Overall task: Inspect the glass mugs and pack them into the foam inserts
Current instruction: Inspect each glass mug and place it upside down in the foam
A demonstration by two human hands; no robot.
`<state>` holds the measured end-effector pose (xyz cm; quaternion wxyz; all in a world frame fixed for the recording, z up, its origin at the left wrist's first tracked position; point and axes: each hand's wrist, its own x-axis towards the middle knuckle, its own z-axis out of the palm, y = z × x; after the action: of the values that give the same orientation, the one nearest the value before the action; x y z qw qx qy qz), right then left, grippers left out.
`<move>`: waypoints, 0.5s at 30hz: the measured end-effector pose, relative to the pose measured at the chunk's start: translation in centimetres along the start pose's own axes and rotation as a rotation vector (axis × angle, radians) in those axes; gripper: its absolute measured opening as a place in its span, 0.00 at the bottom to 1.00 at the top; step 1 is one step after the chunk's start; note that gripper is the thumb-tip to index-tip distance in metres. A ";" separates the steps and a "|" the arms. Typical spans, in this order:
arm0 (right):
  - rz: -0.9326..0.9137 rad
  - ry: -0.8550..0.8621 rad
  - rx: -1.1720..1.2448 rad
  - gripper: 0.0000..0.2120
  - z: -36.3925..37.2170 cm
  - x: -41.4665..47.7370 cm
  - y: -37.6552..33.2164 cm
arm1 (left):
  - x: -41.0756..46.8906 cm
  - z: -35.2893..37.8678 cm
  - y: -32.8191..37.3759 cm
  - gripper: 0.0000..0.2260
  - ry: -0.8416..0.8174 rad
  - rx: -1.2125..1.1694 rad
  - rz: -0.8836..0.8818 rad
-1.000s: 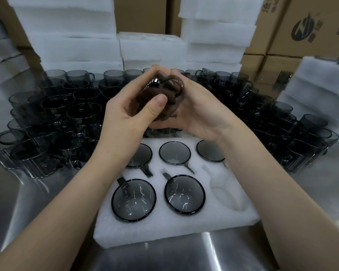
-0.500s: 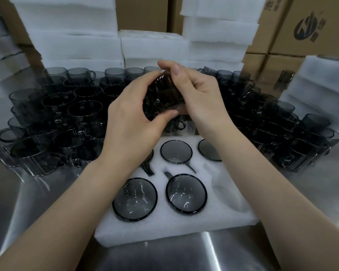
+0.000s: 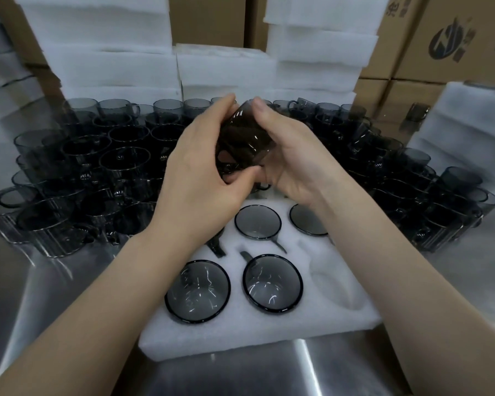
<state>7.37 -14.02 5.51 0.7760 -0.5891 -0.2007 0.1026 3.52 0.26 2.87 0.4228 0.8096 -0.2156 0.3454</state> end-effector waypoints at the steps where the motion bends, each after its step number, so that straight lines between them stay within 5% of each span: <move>1: -0.044 0.040 -0.040 0.15 0.1 0.0 0.2 | 0.0 0.0 0.1 0.32 0.006 0.032 -0.001; 10: -0.045 0.135 0.049 0.13 0.3 0.1 -0.2 | -0.1 -0.5 0.8 0.30 0.022 0.001 0.059; 15: 0.098 0.008 0.200 0.15 -0.4 0.1 -0.7 | -0.3 -0.8 0.2 0.29 0.008 -0.083 0.140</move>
<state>7.54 -14.51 6.08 0.8257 -0.5183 -0.1572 0.1576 2.92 0.79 3.10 0.4317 0.7729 -0.2840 0.3683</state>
